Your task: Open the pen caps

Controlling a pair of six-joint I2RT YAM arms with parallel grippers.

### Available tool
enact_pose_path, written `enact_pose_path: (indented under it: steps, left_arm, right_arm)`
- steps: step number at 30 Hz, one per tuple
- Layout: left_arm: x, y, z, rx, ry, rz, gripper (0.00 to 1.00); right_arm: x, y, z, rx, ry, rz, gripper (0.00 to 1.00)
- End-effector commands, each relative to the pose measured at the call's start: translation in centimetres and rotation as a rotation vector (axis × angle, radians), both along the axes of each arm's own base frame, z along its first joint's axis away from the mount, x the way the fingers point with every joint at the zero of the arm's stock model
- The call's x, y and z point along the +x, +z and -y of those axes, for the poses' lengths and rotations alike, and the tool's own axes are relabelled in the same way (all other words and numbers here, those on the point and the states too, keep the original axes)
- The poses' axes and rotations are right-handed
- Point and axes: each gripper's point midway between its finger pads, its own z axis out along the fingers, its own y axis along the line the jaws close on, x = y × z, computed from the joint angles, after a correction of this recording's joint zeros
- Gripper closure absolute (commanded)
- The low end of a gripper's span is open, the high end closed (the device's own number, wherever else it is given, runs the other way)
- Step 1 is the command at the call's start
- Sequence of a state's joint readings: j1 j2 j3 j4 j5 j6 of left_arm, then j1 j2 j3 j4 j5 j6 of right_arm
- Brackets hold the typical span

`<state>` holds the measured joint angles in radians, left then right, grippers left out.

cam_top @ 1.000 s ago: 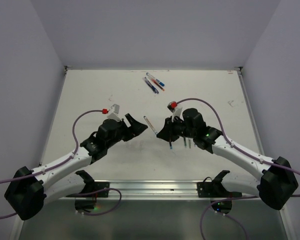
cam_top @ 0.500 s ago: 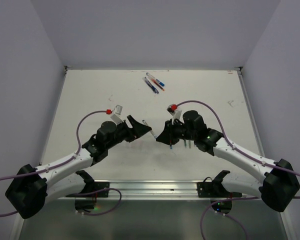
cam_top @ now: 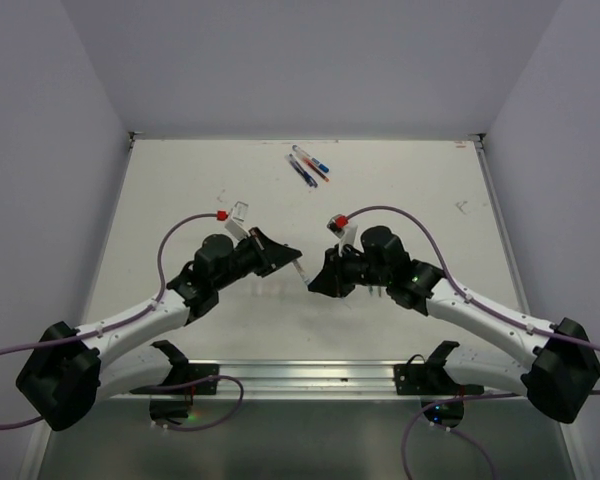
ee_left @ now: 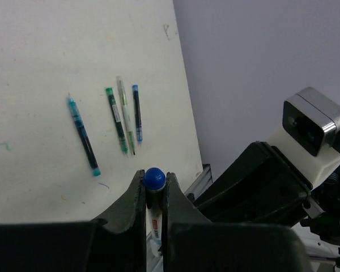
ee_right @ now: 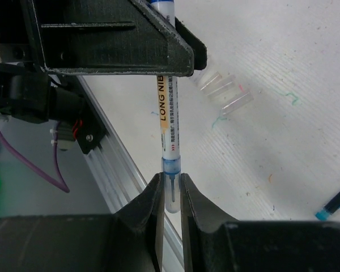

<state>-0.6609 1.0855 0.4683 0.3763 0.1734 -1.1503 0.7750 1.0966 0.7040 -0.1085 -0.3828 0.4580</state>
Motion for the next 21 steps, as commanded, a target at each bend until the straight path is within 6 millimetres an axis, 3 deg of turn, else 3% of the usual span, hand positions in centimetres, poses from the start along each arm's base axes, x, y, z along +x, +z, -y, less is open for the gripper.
enact_pose_path:
  steps: [1, 3, 5, 9, 21]
  left_arm:
    - [0.7, 1.1, -0.1, 0.028, -0.009, 0.067, 1.00]
    - [0.6, 1.0, 0.1, 0.031, -0.027, 0.071, 1.00]
    - [0.3, 1.1, 0.5, 0.024, -0.056, 0.077, 1.00]
    - [-0.1, 1.2, 0.7, 0.031, -0.083, 0.092, 1.00]
    - [-0.6, 1.6, 0.8, 0.027, -0.113, 0.102, 1.00]
  right_arm:
    - [0.4, 2.1, -0.7, 0.031, 0.023, 0.052, 0.97]
    - [0.8, 1.8, -1.1, 0.014, 0.029, 0.046, 0.85]
    - [1.5, 2.7, -1.7, 0.017, 0.031, 0.064, 0.80]
    - [2.9, 4.0, -2.8, 0.027, 0.026, 0.087, 0.76]
    - [3.4, 3.8, -4.6, 0.056, 0.057, 0.057, 0.71]
